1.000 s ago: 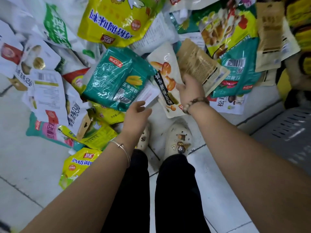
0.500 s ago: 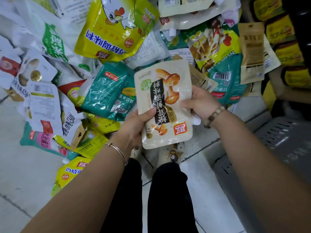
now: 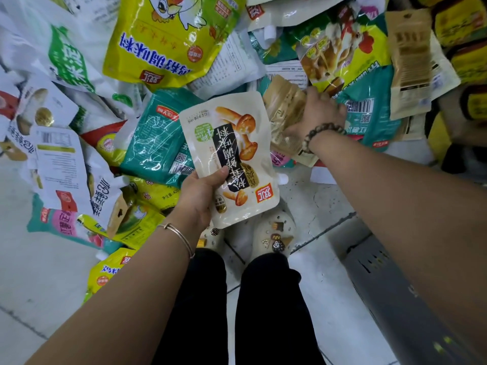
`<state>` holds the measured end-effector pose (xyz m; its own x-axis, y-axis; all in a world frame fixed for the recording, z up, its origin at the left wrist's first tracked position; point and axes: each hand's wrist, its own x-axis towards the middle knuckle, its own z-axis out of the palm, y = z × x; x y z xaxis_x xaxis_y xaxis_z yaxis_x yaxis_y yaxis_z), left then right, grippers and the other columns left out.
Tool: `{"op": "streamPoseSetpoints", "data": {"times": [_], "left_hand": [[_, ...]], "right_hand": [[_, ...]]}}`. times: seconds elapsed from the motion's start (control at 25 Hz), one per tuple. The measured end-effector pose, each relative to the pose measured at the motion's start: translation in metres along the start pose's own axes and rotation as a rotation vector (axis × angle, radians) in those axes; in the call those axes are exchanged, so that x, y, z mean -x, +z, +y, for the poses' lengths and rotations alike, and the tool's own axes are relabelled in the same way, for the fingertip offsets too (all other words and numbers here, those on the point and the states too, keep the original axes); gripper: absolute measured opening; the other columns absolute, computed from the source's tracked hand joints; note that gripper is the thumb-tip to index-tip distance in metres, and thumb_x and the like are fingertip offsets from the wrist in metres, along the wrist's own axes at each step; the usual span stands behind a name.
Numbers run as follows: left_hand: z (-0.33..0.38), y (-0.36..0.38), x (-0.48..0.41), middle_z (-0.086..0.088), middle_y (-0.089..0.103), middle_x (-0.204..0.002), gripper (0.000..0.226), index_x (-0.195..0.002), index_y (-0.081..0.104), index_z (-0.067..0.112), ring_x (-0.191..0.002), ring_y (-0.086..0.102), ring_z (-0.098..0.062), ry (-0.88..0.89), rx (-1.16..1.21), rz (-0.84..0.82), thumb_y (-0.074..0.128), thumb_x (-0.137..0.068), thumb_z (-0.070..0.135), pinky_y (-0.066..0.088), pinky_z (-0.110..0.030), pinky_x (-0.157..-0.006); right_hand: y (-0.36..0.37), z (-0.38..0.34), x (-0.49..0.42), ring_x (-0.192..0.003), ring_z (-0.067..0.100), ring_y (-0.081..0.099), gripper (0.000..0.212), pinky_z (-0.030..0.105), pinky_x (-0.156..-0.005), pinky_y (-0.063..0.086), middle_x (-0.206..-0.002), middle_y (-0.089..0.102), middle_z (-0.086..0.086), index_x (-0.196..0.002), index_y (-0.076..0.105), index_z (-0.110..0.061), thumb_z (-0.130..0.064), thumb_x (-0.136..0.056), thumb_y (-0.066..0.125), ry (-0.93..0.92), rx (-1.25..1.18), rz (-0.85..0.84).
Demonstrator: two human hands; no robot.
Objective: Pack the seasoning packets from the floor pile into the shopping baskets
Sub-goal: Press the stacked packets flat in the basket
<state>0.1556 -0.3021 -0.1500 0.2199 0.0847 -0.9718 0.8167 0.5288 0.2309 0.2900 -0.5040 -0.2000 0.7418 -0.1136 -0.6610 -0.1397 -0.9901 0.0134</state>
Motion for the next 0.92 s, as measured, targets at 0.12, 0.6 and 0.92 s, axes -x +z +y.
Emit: {"op": "streamPoseSetpoints", "data": {"times": [0.12, 0.6, 0.92], "left_hand": [[0.003, 0.000, 0.001, -0.006, 0.075, -0.079, 0.018, -0.098, 0.062, 0.013, -0.067, 0.072, -0.024, 0.027, -0.036, 0.044, 0.064, -0.084, 0.003, 0.056, -0.034, -0.053], [0.052, 0.015, 0.136, 0.008, 0.067, -0.054, 0.009, -0.090, 0.059, 0.017, -0.043, 0.061, -0.002, 0.206, -0.311, 0.165, 0.064, -0.088, 0.009, 0.044, -0.015, -0.036], [0.044, 0.053, 0.238, 0.009, 0.068, -0.055, 0.012, -0.088, 0.063, 0.020, -0.046, 0.063, -0.004, 0.281, -0.491, 0.064, 0.067, -0.084, 0.010, 0.045, -0.017, -0.038]], "right_hand": [[-0.006, 0.005, -0.004, -0.118, 0.030, 0.051, 0.075, 0.041, -0.095, 0.039, -0.124, 0.057, 0.011, -0.131, 0.045, -0.016, -0.048, -0.070, 0.076, 0.058, -0.089, -0.043], [-0.074, 0.031, 0.155, -0.094, 0.020, 0.052, 0.032, 0.024, -0.070, 0.032, -0.099, 0.058, 0.011, -0.096, 0.052, -0.006, -0.028, -0.080, 0.070, 0.323, -0.913, 0.213], [-0.143, 0.093, 0.259, -0.079, 0.014, 0.054, 0.025, 0.017, -0.062, 0.035, -0.084, 0.057, -0.002, -0.095, 0.060, -0.005, -0.020, -0.079, 0.072, 0.394, -1.073, 0.512]]}}
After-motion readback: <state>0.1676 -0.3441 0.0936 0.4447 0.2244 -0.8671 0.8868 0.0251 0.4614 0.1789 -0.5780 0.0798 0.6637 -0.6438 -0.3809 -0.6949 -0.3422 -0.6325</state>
